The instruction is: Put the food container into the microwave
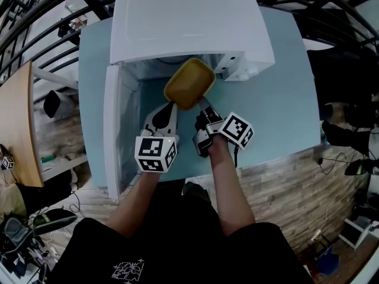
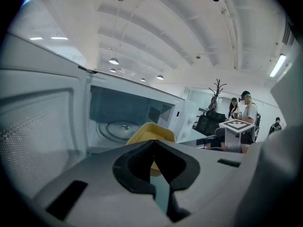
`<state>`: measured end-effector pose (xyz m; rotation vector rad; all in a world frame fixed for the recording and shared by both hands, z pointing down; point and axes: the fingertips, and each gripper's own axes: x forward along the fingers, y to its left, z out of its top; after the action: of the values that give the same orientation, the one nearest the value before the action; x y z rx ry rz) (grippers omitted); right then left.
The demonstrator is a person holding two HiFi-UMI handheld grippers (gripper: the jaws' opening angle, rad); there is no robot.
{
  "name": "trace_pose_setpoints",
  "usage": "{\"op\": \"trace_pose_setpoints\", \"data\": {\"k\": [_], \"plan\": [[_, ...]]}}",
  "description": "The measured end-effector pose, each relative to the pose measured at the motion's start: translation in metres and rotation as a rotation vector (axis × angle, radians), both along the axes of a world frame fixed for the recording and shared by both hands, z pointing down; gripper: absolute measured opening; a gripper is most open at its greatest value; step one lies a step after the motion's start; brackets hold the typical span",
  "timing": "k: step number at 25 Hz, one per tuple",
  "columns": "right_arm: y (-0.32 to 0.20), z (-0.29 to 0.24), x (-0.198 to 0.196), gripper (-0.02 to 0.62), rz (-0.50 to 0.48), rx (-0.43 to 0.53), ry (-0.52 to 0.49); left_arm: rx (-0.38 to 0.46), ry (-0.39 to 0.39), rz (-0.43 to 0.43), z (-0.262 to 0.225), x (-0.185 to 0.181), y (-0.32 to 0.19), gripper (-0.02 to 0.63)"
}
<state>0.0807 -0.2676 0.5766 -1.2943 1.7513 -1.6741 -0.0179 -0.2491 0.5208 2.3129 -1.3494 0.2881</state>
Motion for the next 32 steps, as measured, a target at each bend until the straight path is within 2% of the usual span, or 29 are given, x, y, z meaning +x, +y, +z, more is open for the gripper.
{"op": "trace_pose_setpoints", "data": {"k": [13, 32], "plan": [[-0.031, 0.001, -0.015, 0.023, 0.001, 0.004, -0.035, 0.012, 0.001, -0.048, -0.001, -0.013, -0.020, 0.008], [-0.078, 0.011, -0.030, 0.023, 0.058, -0.005, -0.077, 0.013, 0.025, -0.110, 0.007, -0.020, -0.050, 0.008]]}}
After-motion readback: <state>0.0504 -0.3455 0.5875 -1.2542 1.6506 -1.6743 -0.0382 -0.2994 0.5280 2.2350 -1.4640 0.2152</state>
